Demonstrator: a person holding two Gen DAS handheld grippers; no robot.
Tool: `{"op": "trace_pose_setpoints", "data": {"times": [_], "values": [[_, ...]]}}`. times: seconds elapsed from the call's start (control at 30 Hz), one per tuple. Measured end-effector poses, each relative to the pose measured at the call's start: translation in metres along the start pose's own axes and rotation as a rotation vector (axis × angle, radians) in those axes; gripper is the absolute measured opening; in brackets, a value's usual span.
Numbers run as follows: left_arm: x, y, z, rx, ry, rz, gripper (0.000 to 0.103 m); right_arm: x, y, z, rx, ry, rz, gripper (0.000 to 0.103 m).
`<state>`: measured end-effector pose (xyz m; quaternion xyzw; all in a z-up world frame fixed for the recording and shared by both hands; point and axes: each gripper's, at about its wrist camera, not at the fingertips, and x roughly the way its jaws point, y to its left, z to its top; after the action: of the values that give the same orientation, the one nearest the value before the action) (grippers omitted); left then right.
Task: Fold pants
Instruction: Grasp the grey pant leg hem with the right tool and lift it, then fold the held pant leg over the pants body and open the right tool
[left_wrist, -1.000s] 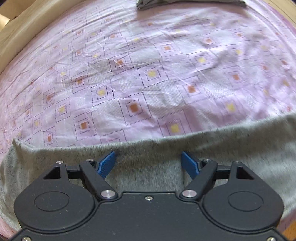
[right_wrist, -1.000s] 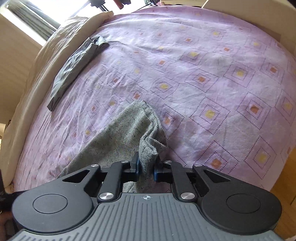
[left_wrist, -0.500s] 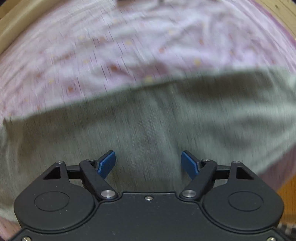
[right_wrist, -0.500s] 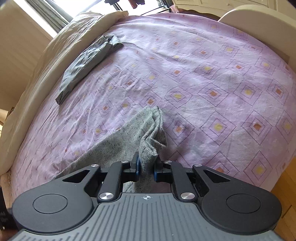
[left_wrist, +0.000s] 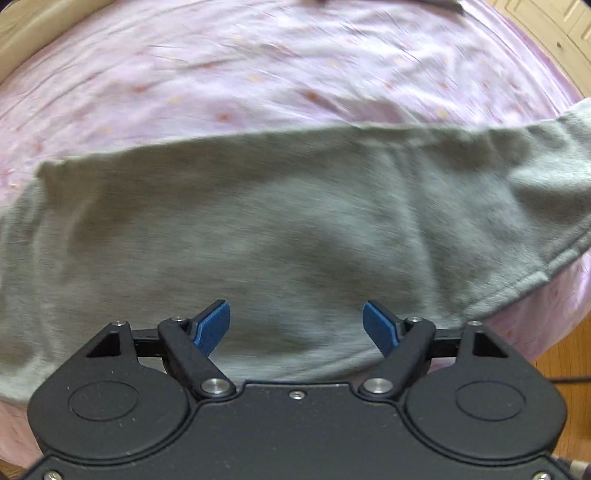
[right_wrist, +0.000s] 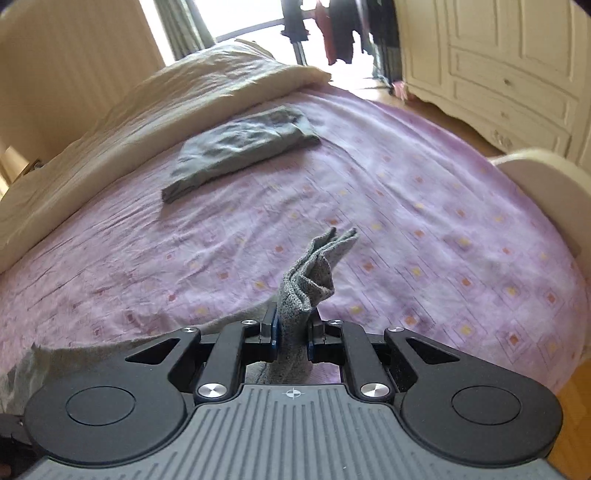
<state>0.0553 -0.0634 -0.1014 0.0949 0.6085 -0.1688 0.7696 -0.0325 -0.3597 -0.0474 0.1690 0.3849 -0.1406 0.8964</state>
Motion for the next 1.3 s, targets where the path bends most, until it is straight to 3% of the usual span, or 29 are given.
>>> {"op": "trace_pose_setpoints", "data": {"times": [0.17,0.27,0.43,0.6,0.7,0.8,0.93,1.03,1.17,1.27,1.3], "values": [[-0.012,0.062,-0.012,-0.048,-0.018,0.003,0.08,-0.033,0.102,0.0,-0.249,-0.1,0.066,0.013],[-0.018,0.103,-0.023,-0.084,-0.018,0.02,0.08,-0.031,0.171,-0.017,-0.384,-0.108,0.135,0.013],[-0.025,0.163,-0.04,-0.131,-0.006,0.063,0.079,0.031,0.271,-0.089,-0.545,0.027,0.237,0.013],[-0.035,0.201,-0.049,-0.148,-0.017,0.071,0.079,0.082,0.329,-0.158,-0.683,0.191,0.218,0.016],[-0.037,0.211,-0.046,-0.142,-0.037,0.072,0.079,0.083,0.338,-0.165,-0.702,0.223,0.22,0.028],[-0.039,0.216,-0.039,-0.148,-0.053,0.046,0.079,0.066,0.331,-0.154,-0.63,0.218,0.371,0.029],[-0.041,0.2,-0.023,-0.139,-0.079,-0.001,0.079,0.044,0.312,-0.133,-0.595,0.21,0.421,0.03],[-0.035,0.176,-0.01,-0.109,-0.084,-0.032,0.079,0.037,0.285,-0.119,-0.531,0.197,0.365,0.03],[-0.021,0.139,-0.002,-0.077,-0.062,-0.051,0.079,0.05,0.237,-0.095,-0.357,0.211,0.245,0.028],[-0.002,0.121,-0.007,-0.07,-0.001,-0.044,0.079,0.067,0.209,-0.081,-0.291,0.217,0.173,0.014],[0.004,0.116,-0.01,-0.063,0.023,-0.03,0.079,0.073,0.201,-0.076,-0.285,0.218,0.155,0.014]]}}
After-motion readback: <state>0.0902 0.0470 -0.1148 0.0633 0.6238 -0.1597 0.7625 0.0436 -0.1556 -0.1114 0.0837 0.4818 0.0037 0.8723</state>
